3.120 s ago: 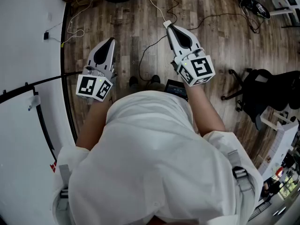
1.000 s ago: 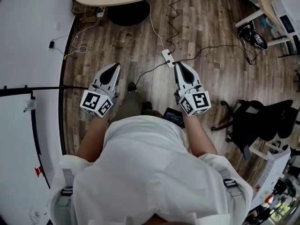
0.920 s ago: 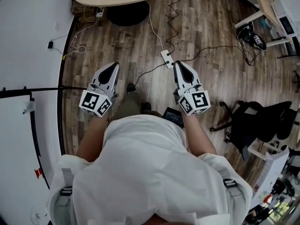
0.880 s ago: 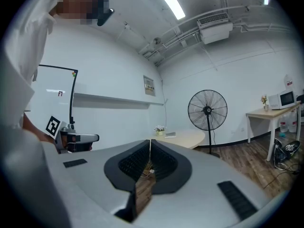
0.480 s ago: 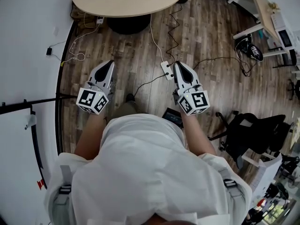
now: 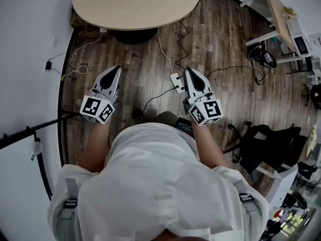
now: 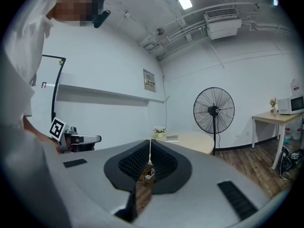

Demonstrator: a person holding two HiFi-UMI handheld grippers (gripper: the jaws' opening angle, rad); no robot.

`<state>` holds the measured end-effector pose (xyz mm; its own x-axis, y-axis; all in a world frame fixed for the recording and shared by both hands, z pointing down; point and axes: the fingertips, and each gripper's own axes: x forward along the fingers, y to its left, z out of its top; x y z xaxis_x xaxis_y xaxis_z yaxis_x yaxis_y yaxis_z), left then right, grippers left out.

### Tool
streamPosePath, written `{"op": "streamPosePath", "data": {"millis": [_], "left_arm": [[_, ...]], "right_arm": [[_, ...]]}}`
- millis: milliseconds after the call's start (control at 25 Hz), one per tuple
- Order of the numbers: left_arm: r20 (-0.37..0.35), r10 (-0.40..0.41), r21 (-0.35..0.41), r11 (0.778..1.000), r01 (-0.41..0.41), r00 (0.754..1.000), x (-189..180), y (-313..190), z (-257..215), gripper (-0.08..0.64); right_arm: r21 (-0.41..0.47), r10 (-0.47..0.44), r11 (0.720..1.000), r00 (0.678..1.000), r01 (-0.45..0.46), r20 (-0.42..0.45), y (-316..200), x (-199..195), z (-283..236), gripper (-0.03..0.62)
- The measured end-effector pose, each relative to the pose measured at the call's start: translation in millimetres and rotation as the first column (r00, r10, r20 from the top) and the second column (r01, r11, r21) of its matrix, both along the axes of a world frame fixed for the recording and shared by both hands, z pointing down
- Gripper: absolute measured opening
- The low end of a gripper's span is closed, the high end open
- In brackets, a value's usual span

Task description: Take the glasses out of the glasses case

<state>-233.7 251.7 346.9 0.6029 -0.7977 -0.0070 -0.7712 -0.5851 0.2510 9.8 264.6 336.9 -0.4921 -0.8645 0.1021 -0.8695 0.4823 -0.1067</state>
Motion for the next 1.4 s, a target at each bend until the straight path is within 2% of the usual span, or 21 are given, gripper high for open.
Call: {"op": "streamPosePath", "data": {"millis": [320,560,760,1000,1240,1400], "left_arm": [[-0.013,-0.009,-0.048,0.999,0.008,1.000,9,-62,23,0.014],[-0.011,-0.078,-0.069,0.995,0.077,0.997,23,-132,18,0.014],[0.015,-0.120,-0.078,0.990,0.121,0.993,47,-192,8,0.014],[0.024,-0.176,-0.082,0.981,0.178,0.984,83,-262,-5,0.014],[0.063,-0.202,-0.065,0.976,0.206,0.977,107,-312,-15,0.014],[0.075,-0.208,-0.068,0.975,0.214,0.975,116,-339,-16,0.014]], "right_arm": [[-0.029,0.008,1.000,1.000,-0.008,0.008,-60,15,17,0.026],[-0.032,-0.042,0.999,0.997,0.043,0.057,-145,26,24,0.026],[0.005,-0.104,0.995,0.993,0.104,0.061,-219,49,10,0.026],[0.002,-0.143,0.990,0.986,0.144,0.083,-303,94,10,0.026],[0.026,-0.214,0.977,0.973,0.212,0.086,-362,110,9,0.025],[0.022,-0.211,0.977,0.973,0.210,0.090,-396,121,13,0.026]]}}
